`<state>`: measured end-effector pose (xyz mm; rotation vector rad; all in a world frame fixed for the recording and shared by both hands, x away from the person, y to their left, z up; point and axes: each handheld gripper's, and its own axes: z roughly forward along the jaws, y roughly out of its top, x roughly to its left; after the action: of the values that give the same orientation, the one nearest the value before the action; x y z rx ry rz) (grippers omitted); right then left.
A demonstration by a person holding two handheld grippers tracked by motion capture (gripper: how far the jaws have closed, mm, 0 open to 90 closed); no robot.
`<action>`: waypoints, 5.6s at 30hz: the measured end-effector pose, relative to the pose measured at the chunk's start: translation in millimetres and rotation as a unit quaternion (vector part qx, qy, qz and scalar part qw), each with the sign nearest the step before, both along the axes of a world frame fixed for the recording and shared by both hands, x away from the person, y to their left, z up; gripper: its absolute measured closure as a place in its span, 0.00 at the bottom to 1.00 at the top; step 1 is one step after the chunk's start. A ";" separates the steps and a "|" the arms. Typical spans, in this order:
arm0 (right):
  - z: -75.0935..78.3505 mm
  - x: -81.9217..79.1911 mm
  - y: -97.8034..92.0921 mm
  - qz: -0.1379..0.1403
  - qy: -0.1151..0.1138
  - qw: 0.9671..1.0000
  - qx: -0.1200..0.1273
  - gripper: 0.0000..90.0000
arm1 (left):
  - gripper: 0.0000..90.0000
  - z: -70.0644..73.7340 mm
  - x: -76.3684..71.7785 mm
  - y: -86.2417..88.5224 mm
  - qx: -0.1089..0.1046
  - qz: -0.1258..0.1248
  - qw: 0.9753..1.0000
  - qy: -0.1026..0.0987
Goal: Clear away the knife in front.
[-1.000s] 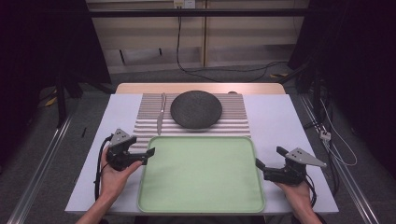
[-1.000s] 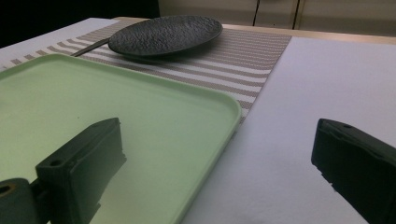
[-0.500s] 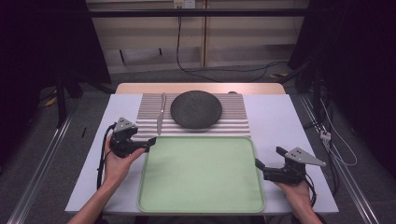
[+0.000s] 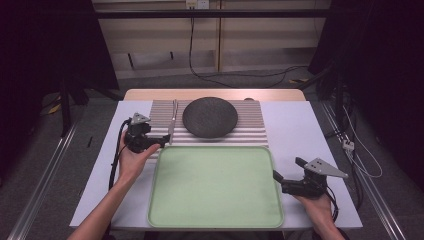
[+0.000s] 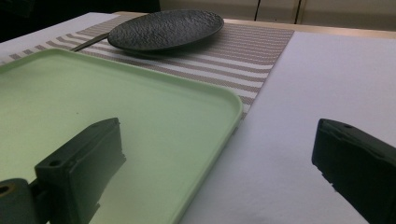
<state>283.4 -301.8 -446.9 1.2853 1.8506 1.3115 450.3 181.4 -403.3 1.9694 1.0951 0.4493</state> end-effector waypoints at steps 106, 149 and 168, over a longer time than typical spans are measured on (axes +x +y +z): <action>-5.1 6.9 -1.2 0.005 0.018 1.000 -0.005 0.02 | 0.89 -39.8 163.8 -56.9 0.099 0.048 0.983 0.148; -4.7 6.0 -0.5 0.001 0.015 1.000 -0.009 0.02 | 0.89 -14.4 138.0 -46.7 0.103 0.024 0.987 0.119; -5.0 6.0 -1.0 0.002 0.016 1.000 -0.012 0.02 | 0.89 20.2 106.7 -52.6 0.075 -0.005 0.994 0.077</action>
<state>289.5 -302.8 -451.9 1.2983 1.8854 1.2734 557.0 128.8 -383.1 2.1697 1.1767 0.3888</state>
